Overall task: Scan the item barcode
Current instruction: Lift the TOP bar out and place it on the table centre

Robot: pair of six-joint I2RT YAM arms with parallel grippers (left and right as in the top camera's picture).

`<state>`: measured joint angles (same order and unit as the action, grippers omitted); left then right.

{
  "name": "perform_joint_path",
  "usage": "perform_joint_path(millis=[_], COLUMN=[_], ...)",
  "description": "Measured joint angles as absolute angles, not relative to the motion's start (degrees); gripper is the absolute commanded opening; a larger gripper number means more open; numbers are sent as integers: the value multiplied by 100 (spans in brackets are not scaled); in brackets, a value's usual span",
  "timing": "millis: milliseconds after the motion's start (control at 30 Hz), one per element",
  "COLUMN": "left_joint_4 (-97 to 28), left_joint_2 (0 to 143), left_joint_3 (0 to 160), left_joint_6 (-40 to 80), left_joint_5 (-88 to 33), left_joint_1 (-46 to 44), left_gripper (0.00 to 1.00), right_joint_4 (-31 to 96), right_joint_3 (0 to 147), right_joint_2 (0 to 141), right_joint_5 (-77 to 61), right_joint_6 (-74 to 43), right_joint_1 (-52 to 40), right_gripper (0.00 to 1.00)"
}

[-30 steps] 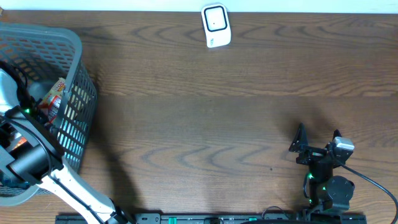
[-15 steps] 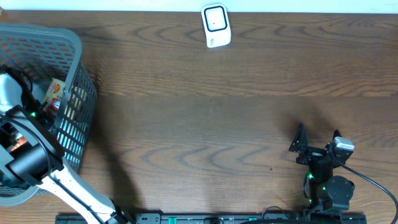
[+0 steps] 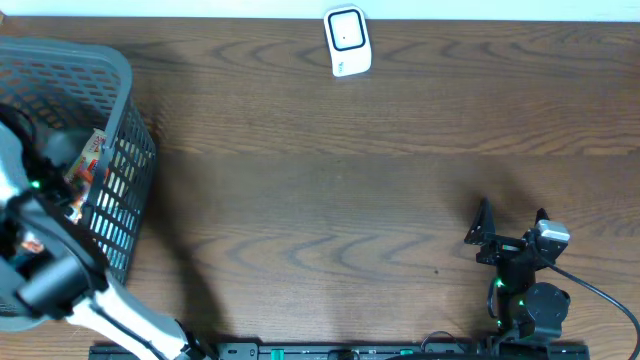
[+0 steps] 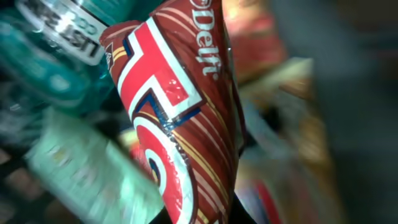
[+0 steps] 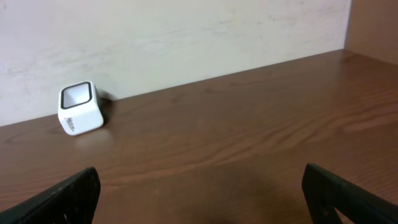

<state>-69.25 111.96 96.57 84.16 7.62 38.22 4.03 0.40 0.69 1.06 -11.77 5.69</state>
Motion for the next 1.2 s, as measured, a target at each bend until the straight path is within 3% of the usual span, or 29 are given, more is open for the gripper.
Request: perform_joint_path(millis=[333, 600, 867, 1067, 1200], left_joint_4=[-6807, -5404, -5463, -6274, -6567], left_joint_2=[8538, 7269, 7052, 7856, 8766], left_joint_3=[9856, 9856, 9817, 9478, 9360], left_joint_6=[8305, 7634, 5218, 3951, 3675], left_joint_5=[646, -1304, -2386, -1345, -574], left_joint_1=[3822, 3507, 495, -1846, -2714], left_gripper=[7, 8, 8, 8, 8], right_joint_4=[405, 405, 403, 405, 405], right_joint_3=[40, 40, 40, 40, 40], right_joint_2=[69, 69, 69, 69, 69], right_joint_5=[104, 106, 106, 106, 104], right_joint_6=[-1177, -1177, -1177, -1177, -1177], right_joint_1=[569, 569, 569, 569, 569], right_gripper=[99, 99, 99, 99, 99])
